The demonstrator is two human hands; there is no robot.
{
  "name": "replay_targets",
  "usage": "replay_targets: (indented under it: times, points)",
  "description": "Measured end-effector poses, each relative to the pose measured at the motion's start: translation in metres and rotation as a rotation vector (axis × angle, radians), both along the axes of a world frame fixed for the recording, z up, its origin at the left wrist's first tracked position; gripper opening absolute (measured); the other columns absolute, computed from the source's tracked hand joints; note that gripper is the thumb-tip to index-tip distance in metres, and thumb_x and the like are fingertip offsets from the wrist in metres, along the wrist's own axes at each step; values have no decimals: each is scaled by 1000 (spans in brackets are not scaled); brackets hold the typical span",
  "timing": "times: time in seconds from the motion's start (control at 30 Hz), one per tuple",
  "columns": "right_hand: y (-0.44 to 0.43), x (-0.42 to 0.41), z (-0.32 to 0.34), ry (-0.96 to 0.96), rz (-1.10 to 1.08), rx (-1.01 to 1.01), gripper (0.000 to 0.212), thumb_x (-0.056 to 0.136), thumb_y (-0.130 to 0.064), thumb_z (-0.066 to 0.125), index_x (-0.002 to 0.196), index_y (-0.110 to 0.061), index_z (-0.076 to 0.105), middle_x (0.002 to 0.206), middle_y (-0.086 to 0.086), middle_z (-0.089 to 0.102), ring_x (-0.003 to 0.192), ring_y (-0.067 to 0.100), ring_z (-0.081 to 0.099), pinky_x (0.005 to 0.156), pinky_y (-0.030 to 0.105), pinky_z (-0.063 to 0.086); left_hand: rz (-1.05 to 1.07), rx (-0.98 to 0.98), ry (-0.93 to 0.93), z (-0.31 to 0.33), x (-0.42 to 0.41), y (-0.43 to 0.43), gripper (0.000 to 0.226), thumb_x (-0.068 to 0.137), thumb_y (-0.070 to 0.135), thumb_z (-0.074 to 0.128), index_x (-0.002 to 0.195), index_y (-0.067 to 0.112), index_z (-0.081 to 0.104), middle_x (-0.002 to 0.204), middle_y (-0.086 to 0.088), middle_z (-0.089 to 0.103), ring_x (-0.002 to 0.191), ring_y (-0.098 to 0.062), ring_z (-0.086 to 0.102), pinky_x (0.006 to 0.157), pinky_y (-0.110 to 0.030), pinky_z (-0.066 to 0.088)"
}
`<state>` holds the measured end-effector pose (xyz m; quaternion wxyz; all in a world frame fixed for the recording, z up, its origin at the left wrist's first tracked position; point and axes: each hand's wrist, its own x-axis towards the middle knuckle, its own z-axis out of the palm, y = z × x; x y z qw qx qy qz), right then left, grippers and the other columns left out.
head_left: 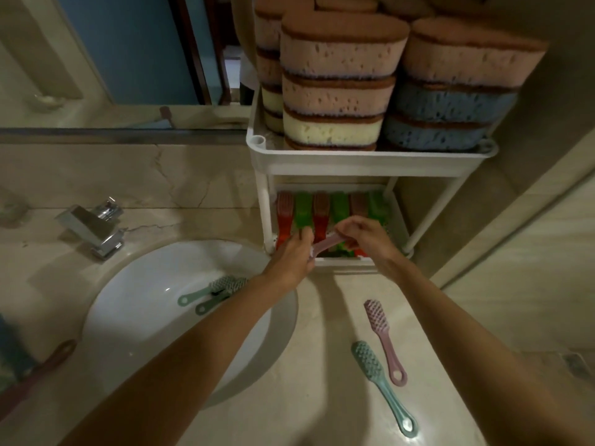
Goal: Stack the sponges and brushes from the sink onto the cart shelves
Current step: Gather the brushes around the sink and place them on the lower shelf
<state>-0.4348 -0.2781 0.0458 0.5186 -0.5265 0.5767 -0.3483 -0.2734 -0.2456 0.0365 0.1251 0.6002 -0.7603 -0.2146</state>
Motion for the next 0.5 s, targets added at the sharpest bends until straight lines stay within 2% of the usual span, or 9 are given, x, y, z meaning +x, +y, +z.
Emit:
replay_targets:
  times: [0.07,0.17,0.23,0.33,0.37,0.4,0.5]
  points:
    - [-6,-6,-4,-61,-131,34,16,93,-1,48,87,-4,63,74,5,59,62,14,53,52,15,47,-14,-2,-47,2,-7,-10,37,86,14,60,117,6,41,119,-14,52,105,-30,56,80,-36,46]
    - [-16,-10,-15,-60,-319,106,18,94,0,47,102,6,62,70,5,57,58,13,52,50,14,47,47,-13,-74,2,-10,-19,52,85,15,61,129,7,36,130,-13,45,118,-30,48,97,-39,43]
    - [-21,-6,-22,-70,-366,140,22,94,1,47,108,11,60,76,8,59,63,16,55,54,16,48,102,-18,-64,-2,-6,-20,59,87,10,56,139,7,28,138,-14,39,125,-30,42,106,-37,35]
    - [-25,9,-32,-71,-356,163,23,93,3,46,110,12,59,110,23,61,92,28,58,71,25,51,106,43,-34,-6,3,-21,67,87,-3,50,145,4,17,144,-17,33,133,-31,34,113,-36,28]
    - [-27,15,-34,-48,-341,159,23,93,4,46,109,12,59,114,25,60,96,30,58,76,27,51,103,64,-15,-6,5,-22,68,86,-6,49,145,3,16,145,-18,31,134,-31,34,113,-37,29]
    - [-30,20,-37,-18,-315,149,23,93,4,46,109,13,60,113,25,61,95,31,60,78,26,50,102,77,1,-5,6,-23,68,86,-8,49,145,3,17,145,-18,30,133,-31,34,112,-37,31]
    - [-35,31,-46,129,-164,114,24,92,7,45,107,15,62,111,28,63,75,20,58,64,15,49,102,143,7,-2,5,-31,58,87,-7,48,139,1,26,143,-19,30,132,-31,35,111,-37,32]
